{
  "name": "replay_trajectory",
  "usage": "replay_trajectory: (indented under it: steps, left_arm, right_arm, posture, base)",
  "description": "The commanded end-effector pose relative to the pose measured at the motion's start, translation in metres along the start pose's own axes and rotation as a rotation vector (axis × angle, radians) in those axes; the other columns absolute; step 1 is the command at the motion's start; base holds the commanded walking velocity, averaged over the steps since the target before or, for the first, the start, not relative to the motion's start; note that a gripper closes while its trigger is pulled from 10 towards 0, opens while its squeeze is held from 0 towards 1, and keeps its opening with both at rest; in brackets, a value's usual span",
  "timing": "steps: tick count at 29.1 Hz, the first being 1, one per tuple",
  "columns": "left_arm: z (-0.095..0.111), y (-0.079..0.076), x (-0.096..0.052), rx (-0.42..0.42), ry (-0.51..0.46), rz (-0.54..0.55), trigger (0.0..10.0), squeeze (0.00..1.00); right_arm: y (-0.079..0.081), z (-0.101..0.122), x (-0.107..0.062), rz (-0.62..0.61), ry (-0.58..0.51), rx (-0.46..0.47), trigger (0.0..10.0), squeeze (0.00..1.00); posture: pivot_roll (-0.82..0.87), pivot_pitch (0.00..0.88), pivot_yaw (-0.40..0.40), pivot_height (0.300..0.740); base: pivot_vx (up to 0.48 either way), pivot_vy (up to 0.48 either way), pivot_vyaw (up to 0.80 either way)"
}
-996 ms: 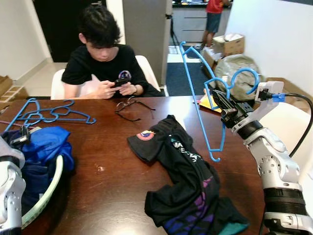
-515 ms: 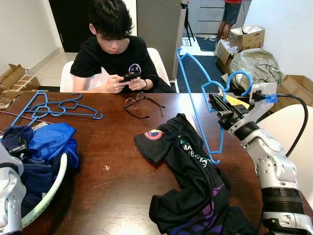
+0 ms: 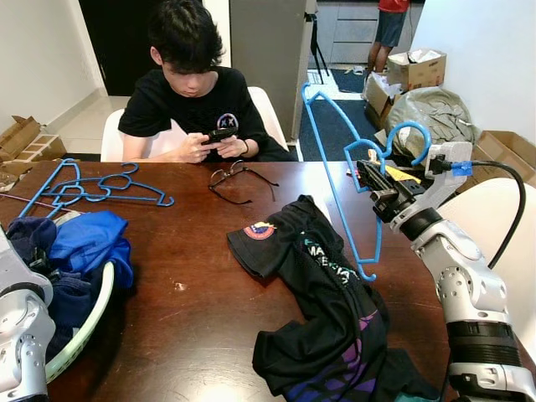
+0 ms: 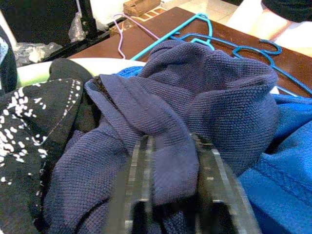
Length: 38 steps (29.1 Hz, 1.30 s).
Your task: Hang hanger
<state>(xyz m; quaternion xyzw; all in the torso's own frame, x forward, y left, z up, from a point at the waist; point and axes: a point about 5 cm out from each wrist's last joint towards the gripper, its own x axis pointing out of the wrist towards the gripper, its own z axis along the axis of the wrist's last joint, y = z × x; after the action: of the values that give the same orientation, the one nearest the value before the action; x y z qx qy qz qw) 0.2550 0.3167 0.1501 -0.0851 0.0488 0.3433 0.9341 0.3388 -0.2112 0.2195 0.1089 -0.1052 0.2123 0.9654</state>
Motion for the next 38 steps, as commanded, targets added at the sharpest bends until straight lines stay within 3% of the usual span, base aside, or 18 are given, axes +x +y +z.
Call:
replay_trajectory:
  steps: [1,6,10,12,13,14,15,17,18,19,20,22,23,24,25,26,32,38]
  left_arm:
    - [-0.008,0.001,0.000,-0.009,0.041,0.004,0.0,0.00]
    - [0.011,0.004,0.003,0.001,-0.031,0.012,0.0,0.00]
    - [0.058,-0.003,0.005,0.033,-0.200,-0.001,0.0,0.00]
    - [0.058,-0.003,0.005,0.033,-0.200,-0.001,0.0,0.00]
    - [0.083,-0.010,0.003,0.042,-0.286,-0.017,2.5,0.00]
    - [0.083,-0.010,0.003,0.042,-0.286,-0.017,2.5,0.00]
    - [0.139,-0.033,-0.005,0.053,-0.487,-0.086,4.2,0.00]
    - [0.139,-0.033,-0.005,0.053,-0.487,-0.086,4.2,0.00]
    - [0.163,-0.044,-0.011,0.059,-0.573,-0.122,4.6,0.00]
    - [0.163,-0.044,-0.011,0.059,-0.573,-0.122,4.6,0.00]
    - [0.186,-0.060,-0.018,0.050,-0.652,-0.182,5.7,0.00]
    - [0.186,-0.060,-0.018,0.050,-0.652,-0.182,5.7,0.00]
    - [0.210,-0.081,-0.028,0.018,-0.716,-0.283,8.3,0.00]
    - [0.210,-0.081,-0.028,0.018,-0.716,-0.283,8.3,0.00]
    - [0.243,-0.108,-0.045,-0.029,-0.799,-0.433,9.9,0.00]
    - [0.243,-0.108,-0.045,-0.029,-0.799,-0.433,9.9,0.00]
    - [0.322,-0.151,-0.105,-0.118,-1.031,-0.789,10.0,0.00]
    - [0.348,-0.159,-0.120,-0.195,-1.042,-0.932,10.0,0.00]
  right_arm:
    - [0.000,0.005,0.001,-0.003,-0.011,-0.011,10.0,0.00]
    - [-0.001,0.004,0.001,-0.008,-0.013,-0.011,10.0,0.00]
    - [0.000,0.003,0.003,-0.009,-0.015,-0.007,10.0,0.00]
    - [0.000,0.003,0.003,-0.009,-0.015,-0.007,10.0,0.00]
    - [0.000,0.002,0.004,-0.009,-0.018,0.001,10.0,0.00]
    - [0.000,0.002,0.004,-0.009,-0.018,0.001,10.0,0.00]
    - [0.002,-0.001,0.007,-0.010,-0.024,0.018,10.0,0.00]
    - [0.002,-0.001,0.007,-0.010,-0.024,0.018,10.0,0.00]
    - [0.002,-0.002,0.008,-0.010,-0.026,0.025,10.0,0.00]
    - [0.002,-0.002,0.008,-0.010,-0.026,0.025,10.0,0.00]
    - [0.003,-0.003,0.009,-0.009,-0.029,0.028,10.0,0.00]
    - [0.003,-0.003,0.009,-0.009,-0.029,0.028,10.0,0.00]
    - [0.003,-0.002,0.011,-0.009,-0.036,0.035,10.0,0.00]
    - [0.003,-0.002,0.011,-0.009,-0.036,0.035,10.0,0.00]
    - [0.003,-0.001,0.013,-0.012,-0.048,0.042,10.0,0.00]
    - [0.003,-0.001,0.013,-0.012,-0.048,0.042,10.0,0.00]
    - [0.005,-0.003,0.015,-0.013,-0.067,0.070,10.0,0.00]
    - [0.010,-0.008,0.015,0.016,-0.067,0.101,10.0,0.00]
  posture:
    - [0.07,0.000,-0.019,0.735]
    - [0.08,0.000,-0.021,0.735]
    - [0.09,0.000,-0.023,0.735]
    - [0.09,0.000,-0.023,0.735]
    - [0.09,0.000,-0.024,0.735]
    - [0.09,0.000,-0.024,0.735]
    - [0.10,0.000,-0.025,0.735]
    - [0.10,0.000,-0.025,0.735]
    - [0.10,0.000,-0.025,0.735]
    - [0.10,0.000,-0.025,0.735]
    - [0.11,0.000,-0.024,0.735]
    - [0.11,0.000,-0.024,0.735]
    - [0.11,0.000,-0.021,0.735]
    - [0.11,0.000,-0.021,0.735]
    - [0.11,0.000,-0.012,0.735]
    - [0.11,0.000,-0.012,0.735]
    - [0.11,0.000,0.009,0.735]
    - [0.12,0.000,0.017,0.735]
  base:
    - [0.000,0.000,0.00]
    - [0.000,0.000,0.00]
    - [0.000,0.000,0.00]
    - [0.000,0.000,0.00]
    - [0.000,0.000,0.00]
    - [0.000,0.000,0.00]
    - [0.000,0.000,0.00]
    - [0.000,0.000,0.00]
    - [0.000,0.000,0.00]
    - [0.000,0.000,0.00]
    - [0.000,0.000,0.00]
    - [0.000,0.000,0.00]
    - [0.000,0.000,0.00]
    - [0.000,0.000,0.00]
    - [0.000,0.000,0.00]
    - [0.000,0.000,0.00]
    - [0.000,0.000,0.00]
    - [0.000,0.000,0.00]
